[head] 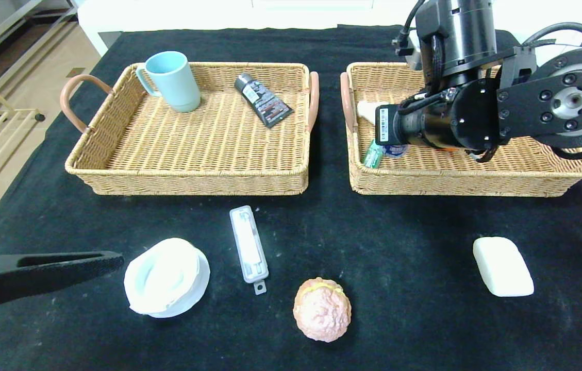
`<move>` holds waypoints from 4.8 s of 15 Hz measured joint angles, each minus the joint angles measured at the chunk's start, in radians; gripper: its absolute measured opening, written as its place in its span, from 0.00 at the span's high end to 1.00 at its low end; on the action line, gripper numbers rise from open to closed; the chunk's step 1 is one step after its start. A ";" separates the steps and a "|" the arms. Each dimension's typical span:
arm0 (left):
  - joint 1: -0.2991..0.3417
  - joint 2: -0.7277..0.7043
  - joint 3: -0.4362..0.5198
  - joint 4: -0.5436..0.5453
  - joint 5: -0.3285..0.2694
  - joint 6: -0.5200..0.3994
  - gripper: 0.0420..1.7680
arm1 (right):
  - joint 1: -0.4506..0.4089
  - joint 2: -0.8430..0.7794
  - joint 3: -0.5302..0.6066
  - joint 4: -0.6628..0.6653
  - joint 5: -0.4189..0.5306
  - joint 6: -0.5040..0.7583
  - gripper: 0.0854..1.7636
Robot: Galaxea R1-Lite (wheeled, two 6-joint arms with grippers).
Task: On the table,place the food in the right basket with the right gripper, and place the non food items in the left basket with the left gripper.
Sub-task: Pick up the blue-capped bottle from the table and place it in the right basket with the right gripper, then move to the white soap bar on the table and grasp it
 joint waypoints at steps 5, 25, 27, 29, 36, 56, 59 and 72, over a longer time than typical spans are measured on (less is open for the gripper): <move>0.000 0.001 0.001 0.001 0.000 0.000 0.03 | 0.000 0.000 0.000 0.001 0.001 0.005 0.24; 0.000 0.011 0.007 0.001 0.000 0.000 0.03 | -0.121 -0.372 0.470 0.334 0.170 0.103 0.05; 0.000 0.011 0.008 0.003 0.000 0.000 0.03 | -0.154 -0.393 0.515 0.333 0.191 0.103 0.05; 0.000 0.011 0.008 0.003 0.000 0.000 0.03 | -0.188 -0.409 0.559 0.333 0.244 0.103 0.04; 0.000 0.011 0.008 0.005 0.000 0.001 0.03 | -0.265 -0.443 0.694 0.323 0.308 0.104 0.04; -0.001 0.011 0.010 0.011 0.000 0.007 0.03 | -0.288 -0.390 0.826 0.176 0.353 0.106 0.35; -0.001 0.010 0.010 0.011 0.000 0.007 0.03 | -0.290 -0.385 0.826 0.178 0.352 0.106 0.42; -0.001 0.011 0.011 0.013 0.000 0.008 0.03 | -0.280 -0.401 0.838 0.190 0.346 0.100 0.43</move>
